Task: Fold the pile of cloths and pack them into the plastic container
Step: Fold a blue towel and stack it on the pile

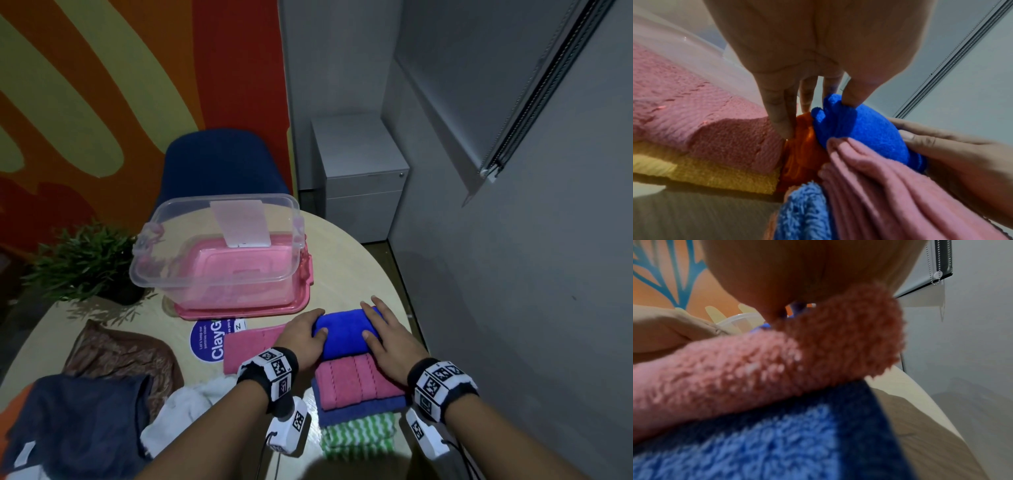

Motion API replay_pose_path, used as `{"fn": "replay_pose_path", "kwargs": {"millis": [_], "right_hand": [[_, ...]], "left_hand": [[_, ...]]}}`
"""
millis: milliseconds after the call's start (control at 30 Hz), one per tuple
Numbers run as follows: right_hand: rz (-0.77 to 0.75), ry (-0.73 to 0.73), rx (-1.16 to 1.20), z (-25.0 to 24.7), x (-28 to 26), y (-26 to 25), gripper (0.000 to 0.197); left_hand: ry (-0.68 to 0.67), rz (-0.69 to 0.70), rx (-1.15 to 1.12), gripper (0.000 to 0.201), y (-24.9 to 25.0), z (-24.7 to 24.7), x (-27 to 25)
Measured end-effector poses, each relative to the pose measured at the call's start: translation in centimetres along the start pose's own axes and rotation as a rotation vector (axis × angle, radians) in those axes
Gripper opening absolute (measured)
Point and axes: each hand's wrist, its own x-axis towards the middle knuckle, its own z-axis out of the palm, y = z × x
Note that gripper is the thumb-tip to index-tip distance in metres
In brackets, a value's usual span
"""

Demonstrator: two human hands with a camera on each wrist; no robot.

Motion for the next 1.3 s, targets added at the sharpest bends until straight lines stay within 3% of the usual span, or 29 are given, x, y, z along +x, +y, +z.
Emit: {"fn": "replay_pose_path", "kwargs": {"millis": [533,767,1100,1300], "right_hand": [[-0.031,0.092,-0.034,-1.3,-2.1,-1.4,0.088],[-0.008,0.174,-0.012,-1.8,-3.5,-2.0,0.096],[-0.060,0.482,0.020,-1.2,-6.5,-6.4,0.071],[-0.184,0.443,-0.007,3.3,-8.0,-12.5,0.052]], "left_hand": [[0.066,0.068,-0.069,0.062,1.8,-1.0,-2.5],[0.107,0.054,-0.125,0.051,1.3,-1.3,-3.5],[0.188,0.055,-0.072,0.037,-4.6,-4.2,-8.4],[0.199,0.035,0.030,0.029,-11.9,-6.9,-12.4]]}}
